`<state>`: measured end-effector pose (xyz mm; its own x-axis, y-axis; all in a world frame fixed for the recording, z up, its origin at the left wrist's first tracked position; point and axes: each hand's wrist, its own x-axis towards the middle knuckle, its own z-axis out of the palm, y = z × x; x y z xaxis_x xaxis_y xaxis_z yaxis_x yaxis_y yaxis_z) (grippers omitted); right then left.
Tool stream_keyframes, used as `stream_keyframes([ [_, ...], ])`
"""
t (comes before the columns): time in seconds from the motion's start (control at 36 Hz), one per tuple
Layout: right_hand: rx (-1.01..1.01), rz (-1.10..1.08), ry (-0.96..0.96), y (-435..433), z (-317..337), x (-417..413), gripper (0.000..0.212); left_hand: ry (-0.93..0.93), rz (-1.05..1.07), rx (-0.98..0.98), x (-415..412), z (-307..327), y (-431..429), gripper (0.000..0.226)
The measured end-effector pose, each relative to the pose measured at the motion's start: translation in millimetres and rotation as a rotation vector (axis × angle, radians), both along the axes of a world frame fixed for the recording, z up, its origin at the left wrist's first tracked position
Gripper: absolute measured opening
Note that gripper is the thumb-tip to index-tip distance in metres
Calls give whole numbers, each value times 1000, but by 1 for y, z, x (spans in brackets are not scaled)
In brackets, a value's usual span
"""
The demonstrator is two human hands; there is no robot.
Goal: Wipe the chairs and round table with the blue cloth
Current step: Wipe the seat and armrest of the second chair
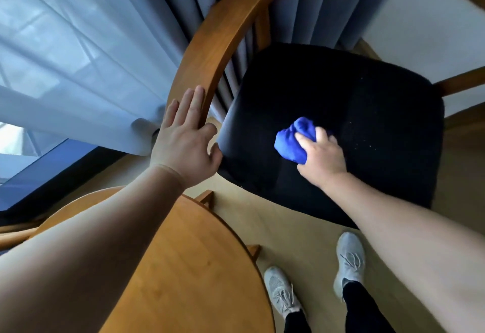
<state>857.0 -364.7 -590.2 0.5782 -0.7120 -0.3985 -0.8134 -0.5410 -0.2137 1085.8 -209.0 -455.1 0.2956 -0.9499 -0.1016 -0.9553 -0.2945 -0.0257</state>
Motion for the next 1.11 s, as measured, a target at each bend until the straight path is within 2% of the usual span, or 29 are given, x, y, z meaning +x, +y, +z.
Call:
stream_keyframes([
  [0.19,23,128,15,77,-6,-26,71,-45,-3,-12,2,-2,0,34],
  [0.31,108,190,-8,111,-6,-45,68,-45,-5,-10,2,-1,1,36],
  [0.44,246,177,-136,124,13,-71,69,-54,3,-6,3,-1,2,37],
  [0.53,170,87,-268,88,28,-74,68,-47,9,6,1,1,0,36],
  [0.58,101,40,-289,46,36,-69,70,-46,11,8,-1,2,0,36],
  [0.83,-138,-64,-154,-168,50,-33,74,-34,32,62,3,4,-4,38],
  [1.11,-158,-50,-64,-267,32,-7,71,-54,36,107,7,2,-7,39],
])
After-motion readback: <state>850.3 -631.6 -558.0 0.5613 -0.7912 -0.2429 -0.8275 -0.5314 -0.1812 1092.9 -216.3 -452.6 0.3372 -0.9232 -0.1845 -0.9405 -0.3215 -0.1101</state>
